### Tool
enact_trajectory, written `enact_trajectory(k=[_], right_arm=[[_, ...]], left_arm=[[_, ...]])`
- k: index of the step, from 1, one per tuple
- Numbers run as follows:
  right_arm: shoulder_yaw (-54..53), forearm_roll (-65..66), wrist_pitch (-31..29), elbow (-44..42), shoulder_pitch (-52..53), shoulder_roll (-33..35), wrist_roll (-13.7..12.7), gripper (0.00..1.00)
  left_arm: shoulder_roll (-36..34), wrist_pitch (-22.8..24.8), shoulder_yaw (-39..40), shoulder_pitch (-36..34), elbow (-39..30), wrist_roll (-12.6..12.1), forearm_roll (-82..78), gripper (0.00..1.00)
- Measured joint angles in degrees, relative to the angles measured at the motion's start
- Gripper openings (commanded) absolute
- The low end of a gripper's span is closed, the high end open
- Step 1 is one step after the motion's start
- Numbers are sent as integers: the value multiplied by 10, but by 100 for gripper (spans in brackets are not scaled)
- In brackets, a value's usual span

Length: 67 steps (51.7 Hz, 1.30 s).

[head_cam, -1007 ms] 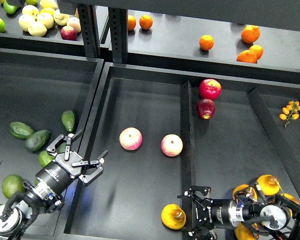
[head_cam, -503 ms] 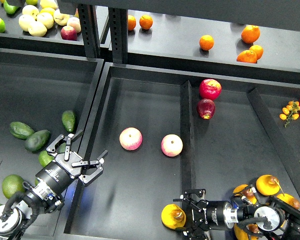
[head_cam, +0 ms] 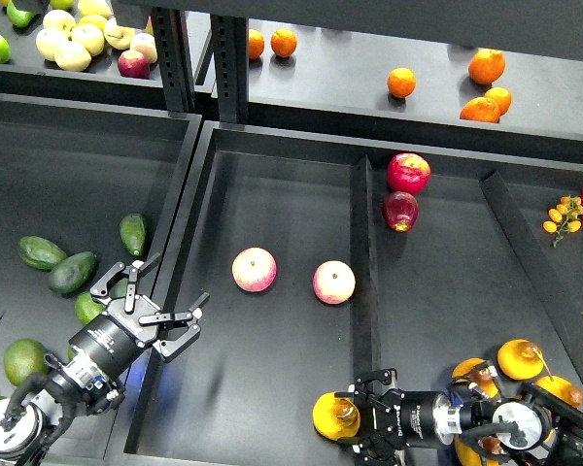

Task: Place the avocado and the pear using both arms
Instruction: 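Close the right gripper around the yellow pear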

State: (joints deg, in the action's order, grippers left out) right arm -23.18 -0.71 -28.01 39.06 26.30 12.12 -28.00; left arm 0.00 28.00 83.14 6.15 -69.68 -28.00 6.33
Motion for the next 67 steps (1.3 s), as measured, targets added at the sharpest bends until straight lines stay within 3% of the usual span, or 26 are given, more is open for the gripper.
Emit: enact_trajectory(k=[27, 46, 67], right_arm=[[-6, -18, 0, 4, -20, 4, 0, 16], [-33, -59, 1, 25, -15, 10, 0, 15], [-160, -78, 0, 43, -10, 25, 0, 15]], left_arm=[[0, 0, 0, 0, 1, 0, 0, 99], [0, 0, 0, 0, 2, 0, 0, 99], [0, 0, -2, 0, 5, 0, 0, 99]])
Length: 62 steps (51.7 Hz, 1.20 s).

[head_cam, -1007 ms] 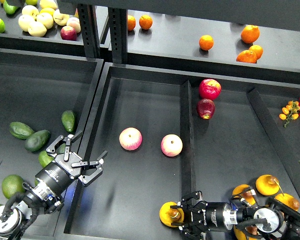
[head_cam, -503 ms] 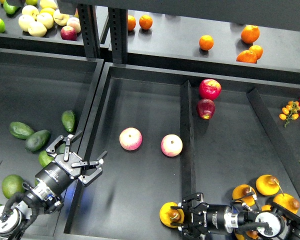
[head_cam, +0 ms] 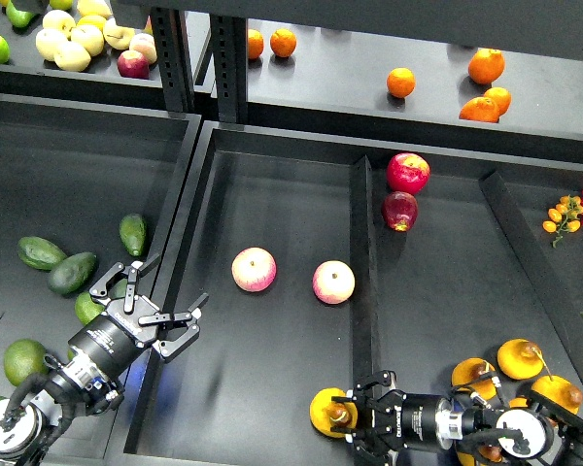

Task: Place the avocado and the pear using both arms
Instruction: 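Close the right gripper around the yellow pear, then lift the pear and carry it into the bin with the pears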

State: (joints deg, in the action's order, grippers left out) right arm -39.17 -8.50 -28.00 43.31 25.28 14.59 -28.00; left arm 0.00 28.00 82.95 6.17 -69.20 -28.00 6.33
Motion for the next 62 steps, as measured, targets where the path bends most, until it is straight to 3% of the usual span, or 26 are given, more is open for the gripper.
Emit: enact_trajectory(k=[23, 48, 57, 62], right_arm=[[-28, -33, 0, 20, -34, 116, 0, 16], [-19, -4, 0, 12, -105, 118, 0, 19], [-18, 7, 0, 7, -114, 115, 0, 23], [-19, 7, 0, 7, -115, 113, 0, 32]], left_arm=[[0, 0, -4, 0, 1, 0, -1, 99], [0, 0, -6, 0, 3, 0, -1, 99], [0, 0, -6, 0, 3, 0, -1, 99], [0, 0, -6, 0, 3, 0, -1, 99]])
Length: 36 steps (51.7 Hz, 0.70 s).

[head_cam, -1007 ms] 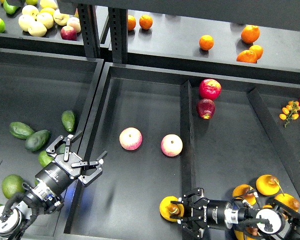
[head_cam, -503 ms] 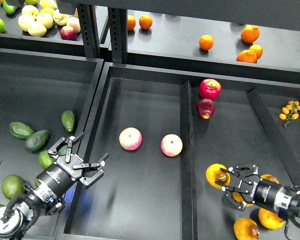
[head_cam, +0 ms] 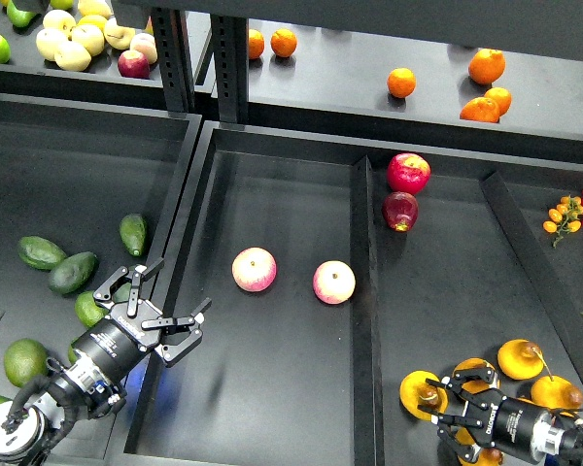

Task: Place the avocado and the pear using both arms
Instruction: 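Lift the pear and carry it into the bin with the pears, then set the pear down beside the other pears and open the right gripper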

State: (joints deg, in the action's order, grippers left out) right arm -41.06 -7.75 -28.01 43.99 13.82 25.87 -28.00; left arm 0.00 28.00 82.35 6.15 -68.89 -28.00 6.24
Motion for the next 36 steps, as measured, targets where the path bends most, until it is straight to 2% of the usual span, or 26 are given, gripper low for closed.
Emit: enact_trajectory(k=[9, 25, 36], right_arm=[[-1, 0, 0, 0, 0, -1, 0, 46], [-1, 0, 0, 0, 0, -3, 0, 61], [-3, 0, 0, 0, 0, -5, 0, 86]], left_arm=[[0, 0, 0, 0, 0, 0, 0, 99], [0, 0, -1, 0, 0, 0, 0, 99], [0, 0, 0, 0, 0, 0, 0, 99]])
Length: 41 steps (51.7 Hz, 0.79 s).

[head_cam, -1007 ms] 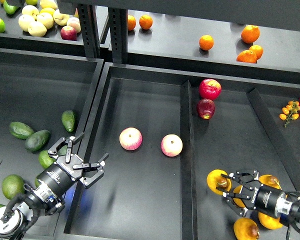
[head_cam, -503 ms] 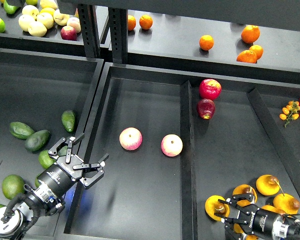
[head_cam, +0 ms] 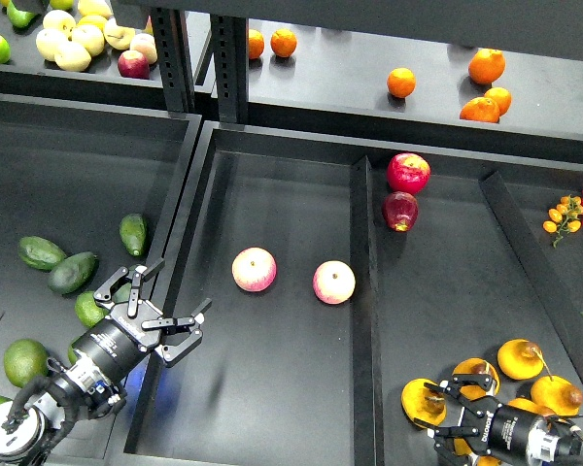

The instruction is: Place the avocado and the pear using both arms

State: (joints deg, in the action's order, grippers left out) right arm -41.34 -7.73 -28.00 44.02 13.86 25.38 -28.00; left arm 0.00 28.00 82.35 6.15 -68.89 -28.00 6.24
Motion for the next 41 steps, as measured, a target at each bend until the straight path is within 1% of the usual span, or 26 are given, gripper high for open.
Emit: enact_trajectory(k=[6, 12, 18, 20, 21, 31, 35, 41], right_arm=[[-7, -2, 0, 11, 7, 0, 0, 98], [-25, -5, 0, 31, 23, 2, 0, 99], [-76, -14, 0, 43, 42, -4, 0, 99], [-99, -19, 0, 44, 48, -13, 0, 99], [-128, -23, 0, 43, 55, -32, 0, 99], [-252, -25, 0, 23, 62, -119, 0, 99], [-282, -25, 0, 3, 61, -145, 0, 99], [-305, -26, 0, -32, 57, -160, 0, 99]], left_arm=[[0, 0, 0, 0, 0, 0, 0, 99], [0, 0, 0, 0, 1, 0, 0, 99], [0, 0, 1, 0, 2, 0, 0, 99], [0, 0, 1, 0, 2, 0, 0, 99], [0, 0, 1, 0, 2, 0, 0, 99], [0, 0, 1, 1, 8, 0, 0, 99], [0, 0, 0, 1, 10, 0, 0, 99], [0, 0, 1, 1, 10, 0, 0, 99]])
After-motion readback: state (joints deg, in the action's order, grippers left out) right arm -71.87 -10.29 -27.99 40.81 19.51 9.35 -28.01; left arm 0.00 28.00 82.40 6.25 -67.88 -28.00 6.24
